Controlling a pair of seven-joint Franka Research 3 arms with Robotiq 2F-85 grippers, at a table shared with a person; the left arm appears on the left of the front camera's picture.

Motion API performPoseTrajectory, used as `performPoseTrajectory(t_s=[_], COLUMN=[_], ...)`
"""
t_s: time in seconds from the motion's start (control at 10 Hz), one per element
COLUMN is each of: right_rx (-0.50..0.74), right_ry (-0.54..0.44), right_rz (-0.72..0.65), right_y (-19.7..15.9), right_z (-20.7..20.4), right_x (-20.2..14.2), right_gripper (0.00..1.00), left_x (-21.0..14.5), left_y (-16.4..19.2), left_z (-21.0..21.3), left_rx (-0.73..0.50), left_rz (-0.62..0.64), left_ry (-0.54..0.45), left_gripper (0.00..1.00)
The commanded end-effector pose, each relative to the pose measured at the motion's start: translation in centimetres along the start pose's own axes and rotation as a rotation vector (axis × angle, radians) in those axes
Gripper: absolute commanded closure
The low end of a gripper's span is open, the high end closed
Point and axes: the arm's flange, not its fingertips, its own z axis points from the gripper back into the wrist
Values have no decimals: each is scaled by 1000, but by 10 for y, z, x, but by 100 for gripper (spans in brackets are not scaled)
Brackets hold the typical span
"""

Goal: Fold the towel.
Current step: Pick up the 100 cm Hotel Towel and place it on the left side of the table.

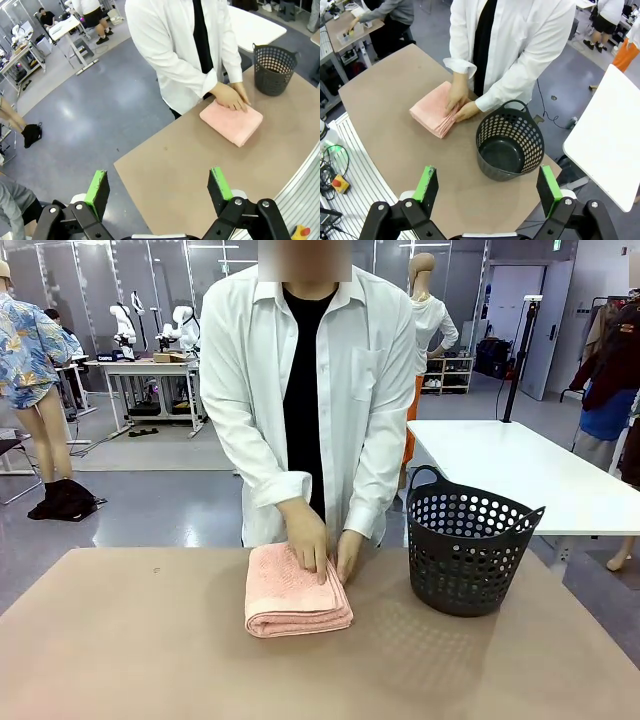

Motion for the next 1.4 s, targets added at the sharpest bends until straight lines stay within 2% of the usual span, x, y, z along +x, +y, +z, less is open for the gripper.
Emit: performPoseTrajectory(t_s=[0.0,1.3], right_rx=[-3,-3], right_ry=[-1,-1], right_rz=[-3,-3], right_y=[0,0], right_z=[2,2], right_x=[0,0], right_gripper=[0,0], left_x=[1,1], left_y=[-1,-1], left_z=[2,2], left_rx=[16,16], left_rz=[13,13], left_ry=[0,0], left_gripper=[0,0])
